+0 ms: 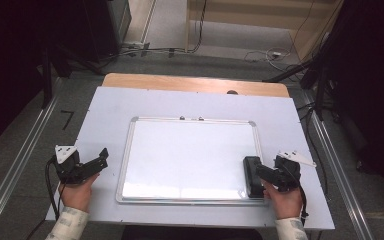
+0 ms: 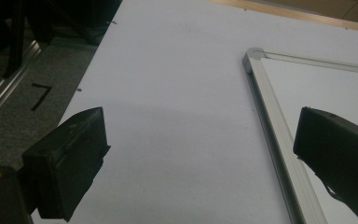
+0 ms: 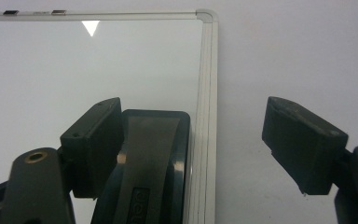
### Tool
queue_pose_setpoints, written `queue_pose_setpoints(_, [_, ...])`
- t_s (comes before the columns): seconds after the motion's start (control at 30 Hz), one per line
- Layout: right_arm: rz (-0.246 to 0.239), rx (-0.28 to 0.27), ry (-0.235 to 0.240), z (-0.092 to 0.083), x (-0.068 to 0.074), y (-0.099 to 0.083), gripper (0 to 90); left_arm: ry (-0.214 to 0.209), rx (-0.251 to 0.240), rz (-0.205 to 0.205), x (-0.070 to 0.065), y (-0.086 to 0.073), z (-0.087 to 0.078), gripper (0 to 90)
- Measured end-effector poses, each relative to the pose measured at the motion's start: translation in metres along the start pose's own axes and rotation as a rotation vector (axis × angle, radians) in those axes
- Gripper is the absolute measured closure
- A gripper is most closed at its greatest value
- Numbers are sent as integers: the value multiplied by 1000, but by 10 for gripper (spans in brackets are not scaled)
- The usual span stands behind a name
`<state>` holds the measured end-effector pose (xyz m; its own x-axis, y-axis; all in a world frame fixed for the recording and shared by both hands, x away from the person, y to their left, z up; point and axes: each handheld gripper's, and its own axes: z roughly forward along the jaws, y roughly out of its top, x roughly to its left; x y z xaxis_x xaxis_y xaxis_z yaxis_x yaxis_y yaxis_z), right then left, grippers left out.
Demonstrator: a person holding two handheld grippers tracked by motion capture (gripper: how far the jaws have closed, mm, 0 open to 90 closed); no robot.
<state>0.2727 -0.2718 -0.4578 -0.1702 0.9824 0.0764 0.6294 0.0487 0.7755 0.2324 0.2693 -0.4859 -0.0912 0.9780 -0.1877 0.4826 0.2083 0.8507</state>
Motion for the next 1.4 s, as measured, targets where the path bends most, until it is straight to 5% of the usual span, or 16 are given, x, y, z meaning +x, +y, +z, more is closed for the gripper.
queue_pose_setpoints(1.4, [2,-41,-65,-20,-43,-2,196,-1,2,7,-1,0,0,33])
